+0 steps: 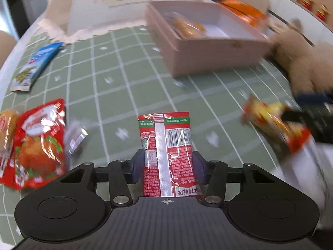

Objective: Organize snacks
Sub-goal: 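Grasp the red sausage pack with the left tool while the right tool holds the quail-egg bag, then lift both packs over the pink box and open both tools to drop them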

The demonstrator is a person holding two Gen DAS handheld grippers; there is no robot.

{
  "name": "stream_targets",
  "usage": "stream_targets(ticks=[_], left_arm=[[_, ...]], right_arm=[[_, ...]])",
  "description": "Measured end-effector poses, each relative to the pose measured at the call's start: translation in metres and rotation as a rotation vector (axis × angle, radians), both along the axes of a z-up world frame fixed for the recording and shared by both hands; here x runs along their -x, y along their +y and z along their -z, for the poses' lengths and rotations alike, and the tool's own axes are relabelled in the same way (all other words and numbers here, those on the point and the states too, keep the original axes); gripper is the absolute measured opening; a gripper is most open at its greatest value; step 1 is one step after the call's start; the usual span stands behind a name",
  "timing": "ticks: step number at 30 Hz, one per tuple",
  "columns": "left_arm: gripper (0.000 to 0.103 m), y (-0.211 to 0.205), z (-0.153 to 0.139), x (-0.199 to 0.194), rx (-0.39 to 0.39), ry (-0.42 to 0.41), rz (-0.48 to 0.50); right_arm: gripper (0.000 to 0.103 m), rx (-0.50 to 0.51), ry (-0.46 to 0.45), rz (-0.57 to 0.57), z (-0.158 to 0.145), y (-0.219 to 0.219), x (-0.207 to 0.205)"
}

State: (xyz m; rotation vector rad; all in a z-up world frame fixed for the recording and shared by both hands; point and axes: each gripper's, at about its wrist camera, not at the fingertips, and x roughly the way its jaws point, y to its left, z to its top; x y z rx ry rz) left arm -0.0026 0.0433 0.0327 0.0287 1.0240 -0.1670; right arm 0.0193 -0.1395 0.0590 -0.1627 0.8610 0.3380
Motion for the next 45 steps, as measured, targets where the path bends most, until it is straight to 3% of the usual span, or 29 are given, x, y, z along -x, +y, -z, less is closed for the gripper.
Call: stream_targets(ticks=[6,15,21,29,33,37,39,41,43,45], left_arm=[[0.058,-0.013,0.000,0.024,0.001,0.016,0.035],[0.061,-0.018,0.001,0.026,-0.017,0.021,0.026],[0.061,-0.019,0.000,0.019,-0.007,0.047,-0.007],[0.065,-0.019,0.001,0.019,0.008,0.044,-0.026],[0.071,-0.022,0.002,0.019,0.005,0.038,-0.022],[0.075,-0.026,0.004,0.020,-0.012,0.032,0.002],[0.075,-0.027,0.004,0.020,-0.023,0.033,0.015],[0.074,-0.028,0.004,0.020,-0.033,0.027,0.019],[0.055,-0.028,0.003,0.021,-0.062,0.001,-0.007],[0.052,-0.024,0.001,0.021,-0.028,-0.007,-0.016]], right_arm=[[0.057,-0.053,0.062,-0.039,0.013,-0.003,-0.003],[0.060,0.023,0.052,-0.120,0.014,0.027,0.005],[0.062,0.128,0.014,-0.188,0.021,0.038,0.023],[0.062,-0.042,0.114,-0.223,0.016,0.023,0.040],[0.062,-0.030,0.113,-0.158,0.018,0.022,0.033],[0.064,-0.054,0.181,-0.202,0.028,0.030,0.029],[0.064,0.003,0.155,-0.226,0.032,0.038,0.032],[0.055,0.058,0.123,-0.246,0.032,0.042,0.034],[0.053,0.035,0.122,-0.241,0.025,0.037,0.031],[0.053,-0.001,0.096,-0.218,0.010,0.026,0.028]])
